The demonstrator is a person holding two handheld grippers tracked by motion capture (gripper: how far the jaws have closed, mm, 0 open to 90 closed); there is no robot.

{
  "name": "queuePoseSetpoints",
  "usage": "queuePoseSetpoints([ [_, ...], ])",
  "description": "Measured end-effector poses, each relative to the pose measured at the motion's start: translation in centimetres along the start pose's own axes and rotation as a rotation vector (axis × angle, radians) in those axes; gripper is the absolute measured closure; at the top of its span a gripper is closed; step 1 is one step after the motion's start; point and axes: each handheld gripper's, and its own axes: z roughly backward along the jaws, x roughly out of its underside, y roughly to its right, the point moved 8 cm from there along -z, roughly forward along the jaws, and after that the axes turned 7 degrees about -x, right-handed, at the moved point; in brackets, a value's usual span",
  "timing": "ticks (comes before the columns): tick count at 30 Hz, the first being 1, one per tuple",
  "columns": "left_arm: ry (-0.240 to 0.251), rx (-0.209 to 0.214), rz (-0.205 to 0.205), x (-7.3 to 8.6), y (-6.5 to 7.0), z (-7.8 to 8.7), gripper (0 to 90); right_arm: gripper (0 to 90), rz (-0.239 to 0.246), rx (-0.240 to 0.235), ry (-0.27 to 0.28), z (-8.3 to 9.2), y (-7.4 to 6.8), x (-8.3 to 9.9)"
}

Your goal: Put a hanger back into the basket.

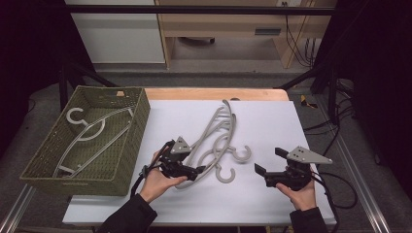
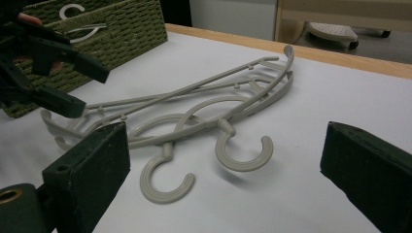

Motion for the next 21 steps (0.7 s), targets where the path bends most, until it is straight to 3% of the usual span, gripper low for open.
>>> queuePoseSetpoints([
  [6, -0.070, 0.017, -0.030, 0.6, 0.9, -2.1, 31.7, 4.3, 0.000, -0.004, -0.003, 0.0, -0.1, 0.0],
  [9, -0.096, 0.030, -0.056, 0.9, 1.6, -3.0, 42.0, 4.4, 0.004, -0.006, -0.008, -0.1, -0.1, 0.1],
  [15, -0.146, 0.045, -0.079, 1.6, 2.6, -4.5, 54.2, 4.4, 0.004, -0.010, -0.009, -0.2, -0.1, 0.1],
  [18, -0.172, 0.041, -0.087, 2.0, 2.6, -5.2, 62.6, 4.4, 0.003, -0.010, -0.009, -0.2, -0.1, 0.1],
  [21, -0.194, 0.032, -0.101, 2.3, 2.6, -5.7, 64.6, 4.4, 0.004, -0.011, -0.009, -0.2, -0.1, 0.1],
])
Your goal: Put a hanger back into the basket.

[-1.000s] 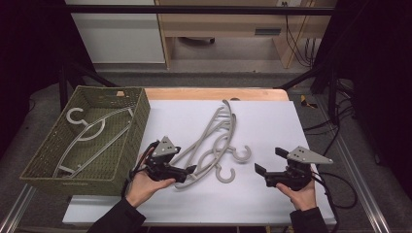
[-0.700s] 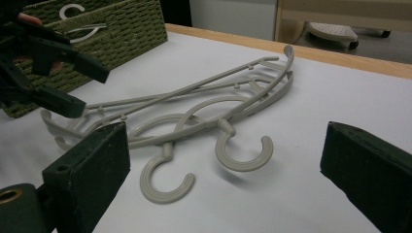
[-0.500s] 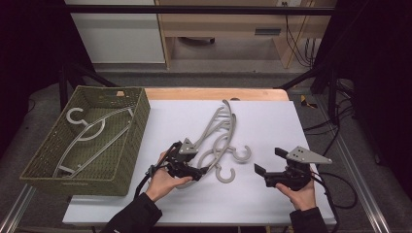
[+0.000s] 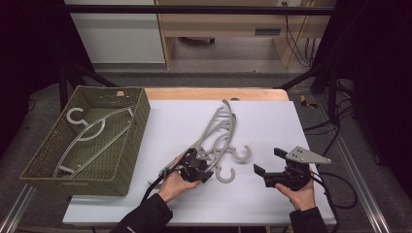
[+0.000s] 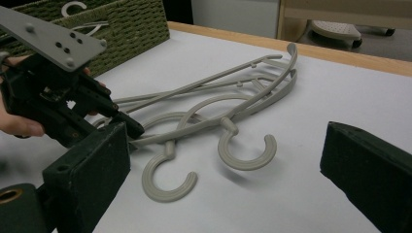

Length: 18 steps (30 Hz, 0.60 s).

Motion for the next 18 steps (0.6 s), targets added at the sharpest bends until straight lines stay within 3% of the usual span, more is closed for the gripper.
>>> queuePoseSetpoints([
  [2, -0.010, 0.012, 0.006, 0.1, 0.1, -0.3, 67.3, 4.4, 0.001, 0.002, 0.000, 0.0, 0.0, 0.0],
  [7, -0.043, -0.006, -0.006, 0.3, 0.2, -0.8, 71.8, 4.4, 0.002, 0.001, -0.001, 0.0, 0.0, 0.0],
  [8, -0.052, -0.015, -0.001, 0.4, 0.0, -0.7, 77.2, 4.4, 0.001, 0.001, 0.000, 0.0, 0.0, 0.0],
  [11, -0.061, -0.013, 0.011, 0.5, 0.0, -0.6, 78.5, 4.4, 0.000, 0.001, 0.000, 0.0, 0.0, 0.0],
  [18, -0.094, -0.018, -0.024, 1.2, 0.1, 0.0, 79.5, 4.5, -0.005, 0.003, 0.008, 0.1, 0.0, -0.1],
])
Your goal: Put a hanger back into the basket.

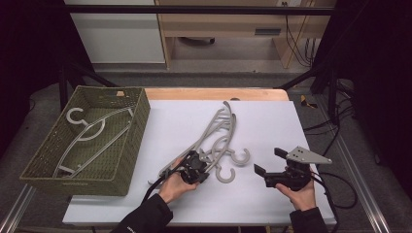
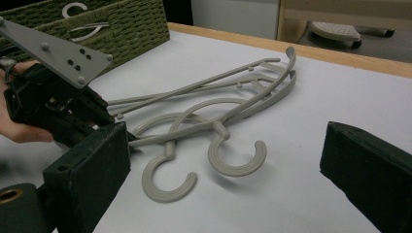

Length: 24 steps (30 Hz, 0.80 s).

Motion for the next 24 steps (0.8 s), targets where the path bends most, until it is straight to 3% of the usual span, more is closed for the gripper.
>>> queuePoseSetpoints([
  [4, 0.013, 0.017, 0.018, -0.5, 0.1, -0.3, 71.0, 4.5, 0.006, -0.002, -0.008, -0.1, 0.0, 0.1],
  [7, 0.019, 0.021, 0.027, -0.9, 0.1, -0.6, 70.2, 4.6, 0.005, -0.004, -0.005, 0.0, 0.0, 0.1],
  [13, 0.001, -0.012, 0.037, -1.3, 0.0, -0.8, 77.9, 4.6, 0.002, -0.002, 0.000, 0.0, 0.0, 0.0],
  [18, -0.008, -0.016, 0.050, -1.2, -0.1, -0.7, 79.9, 4.6, 0.000, -0.002, -0.001, 0.0, 0.0, 0.0],
  [24, 0.026, -0.040, 0.102, -1.1, -0.9, 0.8, 81.9, 4.9, 0.000, -0.001, -0.005, 0.0, 0.1, 0.1],
])
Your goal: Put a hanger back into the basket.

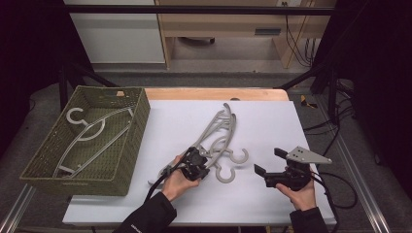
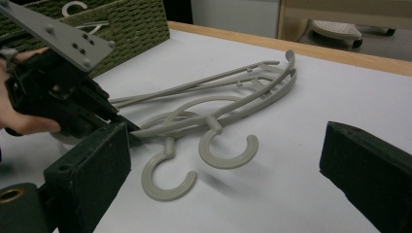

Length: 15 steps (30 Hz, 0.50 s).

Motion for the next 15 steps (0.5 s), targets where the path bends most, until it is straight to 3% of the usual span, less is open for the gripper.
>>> queuePoseSetpoints([
  [6, 0.049, 0.029, 0.026, -0.1, -0.7, 2.0, 82.2, 5.1, -0.001, -0.001, -0.002, 0.0, 0.0, 0.1],
  [15, 0.109, 0.046, 0.011, -0.3, -1.7, 5.8, 82.4, 5.5, 0.001, -0.002, -0.004, 0.1, 0.1, 0.1],
])
